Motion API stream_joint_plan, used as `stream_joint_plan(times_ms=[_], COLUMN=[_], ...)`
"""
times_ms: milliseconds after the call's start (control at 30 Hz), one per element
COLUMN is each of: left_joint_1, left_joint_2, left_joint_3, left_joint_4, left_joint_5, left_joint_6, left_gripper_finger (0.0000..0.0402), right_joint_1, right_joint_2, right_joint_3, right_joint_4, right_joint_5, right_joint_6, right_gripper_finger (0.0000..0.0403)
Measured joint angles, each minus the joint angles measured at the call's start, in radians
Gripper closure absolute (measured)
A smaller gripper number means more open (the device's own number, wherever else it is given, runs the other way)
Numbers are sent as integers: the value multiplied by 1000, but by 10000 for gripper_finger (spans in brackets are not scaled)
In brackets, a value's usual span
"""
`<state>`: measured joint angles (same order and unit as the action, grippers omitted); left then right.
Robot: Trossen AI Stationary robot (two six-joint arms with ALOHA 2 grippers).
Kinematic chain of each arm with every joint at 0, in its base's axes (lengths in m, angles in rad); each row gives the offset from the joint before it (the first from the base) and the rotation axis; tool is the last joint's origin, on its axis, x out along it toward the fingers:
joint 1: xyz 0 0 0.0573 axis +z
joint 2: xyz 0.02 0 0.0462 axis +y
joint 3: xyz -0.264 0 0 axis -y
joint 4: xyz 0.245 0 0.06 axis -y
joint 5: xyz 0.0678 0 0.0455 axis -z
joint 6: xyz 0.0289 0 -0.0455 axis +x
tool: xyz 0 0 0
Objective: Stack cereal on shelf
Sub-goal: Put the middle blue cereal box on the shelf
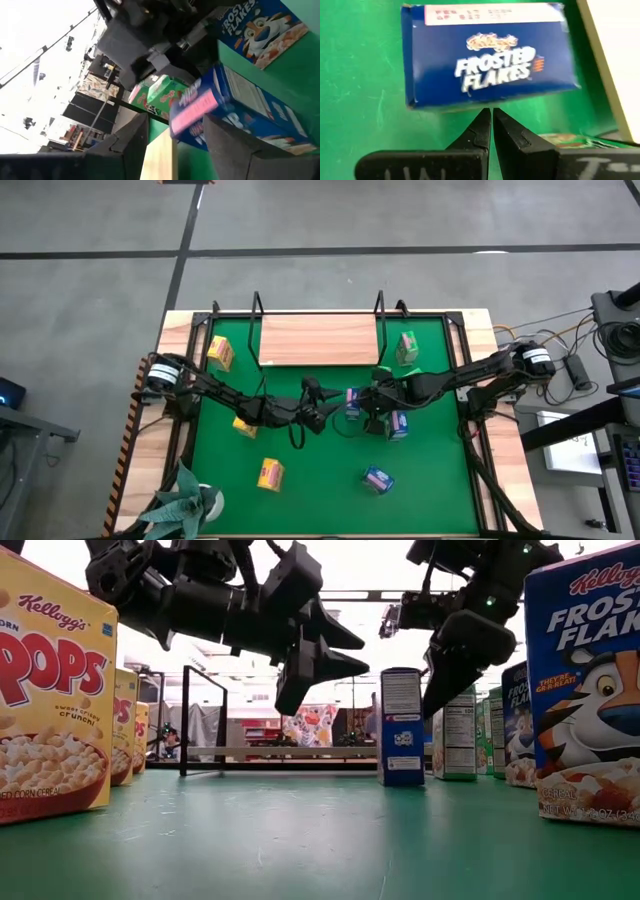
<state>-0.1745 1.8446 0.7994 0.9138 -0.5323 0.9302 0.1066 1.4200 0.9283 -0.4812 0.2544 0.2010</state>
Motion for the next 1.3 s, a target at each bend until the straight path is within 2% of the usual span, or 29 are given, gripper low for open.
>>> stream_joint_plan(times_ms=[400,500,667,967,1100,1300], left_joint_1=[-6,-17,-21,-29,-35,-55], left_joint_2=[-7,-38,-126,-292,-303,-294], left_joint_3=[-2,-8,-48,-113,-114,-115], left_joint_4=[-5,-1,-3,-37,-121,-148], left_joint_5=[-36,-73,-75,-44,10,23], left_joint_6=[-50,-50,-72,-181,-258,-317], left_gripper_finger=[229,229,229,229,229,229], right_joint_1=[0,0,0,-16,-54,-103], right_joint_2=[-122,-175,-241,-163,-117,-42], right_joint_3=[16,16,30,240,312,387], right_joint_4=[-61,-77,-93,-191,-231,-323], right_joint_5=[8,8,0,0,-1,-83], right_joint_6=[11,10,-18,-214,-299,-449], right_gripper_finger=[394,394,394,394,394,394])
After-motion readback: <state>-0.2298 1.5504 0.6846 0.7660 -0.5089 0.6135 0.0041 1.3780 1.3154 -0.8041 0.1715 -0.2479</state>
